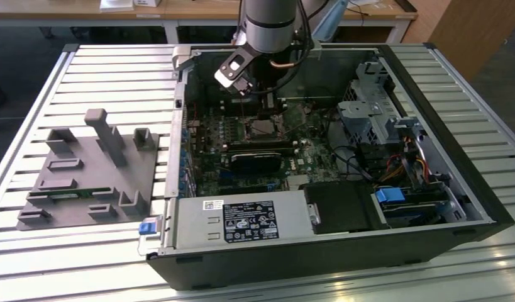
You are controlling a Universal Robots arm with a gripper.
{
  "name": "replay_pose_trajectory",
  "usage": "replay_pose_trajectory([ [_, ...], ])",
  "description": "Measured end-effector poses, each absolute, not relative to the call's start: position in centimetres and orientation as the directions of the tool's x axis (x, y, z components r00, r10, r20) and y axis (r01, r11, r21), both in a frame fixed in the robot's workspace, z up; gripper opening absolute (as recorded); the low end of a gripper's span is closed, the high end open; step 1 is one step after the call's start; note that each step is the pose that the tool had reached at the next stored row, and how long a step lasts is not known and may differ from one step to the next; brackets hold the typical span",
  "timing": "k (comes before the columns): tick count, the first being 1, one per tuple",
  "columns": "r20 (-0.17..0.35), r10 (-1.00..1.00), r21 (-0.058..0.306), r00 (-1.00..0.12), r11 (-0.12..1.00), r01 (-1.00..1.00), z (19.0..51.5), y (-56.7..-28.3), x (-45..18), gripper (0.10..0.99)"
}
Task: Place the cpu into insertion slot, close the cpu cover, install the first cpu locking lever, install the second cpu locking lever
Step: 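Close the cpu cover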
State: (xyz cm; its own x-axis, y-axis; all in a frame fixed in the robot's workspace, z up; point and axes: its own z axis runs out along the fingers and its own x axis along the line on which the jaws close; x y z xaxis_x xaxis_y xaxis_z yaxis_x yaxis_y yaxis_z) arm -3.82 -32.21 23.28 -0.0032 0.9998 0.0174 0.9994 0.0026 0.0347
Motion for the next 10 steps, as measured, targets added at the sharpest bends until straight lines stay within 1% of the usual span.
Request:
replay_pose_trajectory([
  [6, 0.017, 1.000, 0.032, -0.003, 0.003, 0.999, 25.1, -32.2, -3.8, 0.118],
  [10, 0.017, 1.000, 0.031, -0.003, 0.003, 1.000, 25.2, -32.5, -3.8, 0.118],
])
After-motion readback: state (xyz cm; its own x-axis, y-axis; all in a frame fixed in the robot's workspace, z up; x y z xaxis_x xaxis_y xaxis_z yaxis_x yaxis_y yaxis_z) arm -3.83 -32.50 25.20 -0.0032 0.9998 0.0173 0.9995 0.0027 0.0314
